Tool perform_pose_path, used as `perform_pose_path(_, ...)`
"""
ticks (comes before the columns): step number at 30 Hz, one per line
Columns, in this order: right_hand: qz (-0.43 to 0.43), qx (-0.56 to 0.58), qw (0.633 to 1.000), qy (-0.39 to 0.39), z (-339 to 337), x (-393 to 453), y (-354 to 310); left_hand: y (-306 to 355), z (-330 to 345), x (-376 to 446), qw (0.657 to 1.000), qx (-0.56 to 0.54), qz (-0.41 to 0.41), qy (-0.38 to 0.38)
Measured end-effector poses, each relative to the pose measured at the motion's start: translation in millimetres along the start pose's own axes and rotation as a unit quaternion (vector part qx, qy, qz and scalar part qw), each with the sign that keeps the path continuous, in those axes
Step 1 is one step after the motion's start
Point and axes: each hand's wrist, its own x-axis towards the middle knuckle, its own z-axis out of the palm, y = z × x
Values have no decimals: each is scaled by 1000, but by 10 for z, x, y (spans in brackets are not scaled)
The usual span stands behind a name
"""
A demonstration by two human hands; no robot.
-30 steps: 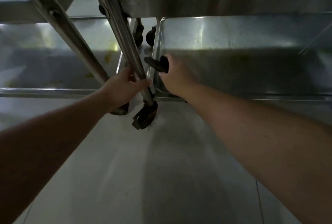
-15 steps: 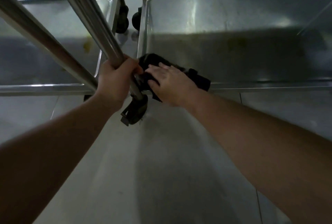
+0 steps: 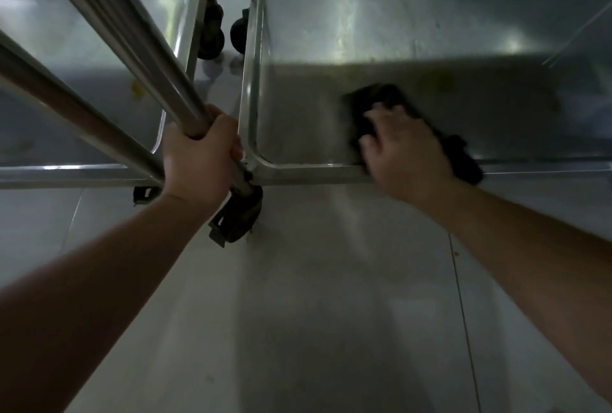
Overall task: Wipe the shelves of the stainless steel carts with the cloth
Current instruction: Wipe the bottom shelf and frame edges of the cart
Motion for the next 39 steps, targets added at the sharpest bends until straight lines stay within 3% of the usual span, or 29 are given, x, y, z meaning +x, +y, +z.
perform_pose_path(5, -180, 72, 974, -118, 303, 283, -1333, 5, -1, 41, 999, -28, -3, -15)
perform_pose_path(7, -217, 90, 961, -145, 269, 425, -1396, -10, -22, 55, 1000, -19, 6, -23)
perform_pose_path(10, -223, 36, 968, -106, 179, 501, -960, -20, -2, 62, 999, -19, 26, -33)
perform_pose_path(14, -84, 34, 996, -16, -114, 554, 135, -50, 18, 83, 999, -29, 25, -32)
perform_pose_path(18, 150, 29, 988, 34, -496, 584, 1353, -68, 26, 88, 998, -40, 30, -42)
perform_pose_path(21, 309, 50, 949, 40, -592, 737, 1613, -64, 43, 82, 997, -43, 41, -41)
perform_pose_path(23, 321, 68, 943, 50, -549, 919, 1426, -49, 56, 65, 998, -38, 39, -37)
perform_pose_path(25, 268, 60, 960, 59, -439, 1125, 1058, -30, 68, 56, 998, -42, 40, -30)
perform_pose_path(29, 65, 17, 997, 32, -151, 1381, -53, -29, 68, 54, 998, -44, 37, -36)
perform_pose_path(33, -154, 1, 986, -58, 102, 1214, -1061, -45, 41, 79, 999, -24, 31, -33)
perform_pose_path(37, -266, 9, 958, -104, 128, 849, -851, -60, 40, 85, 998, -35, 26, -39)
perform_pose_path(39, -261, 16, 960, -99, -1, 783, -409, -62, 36, 87, 999, -29, 24, -33)
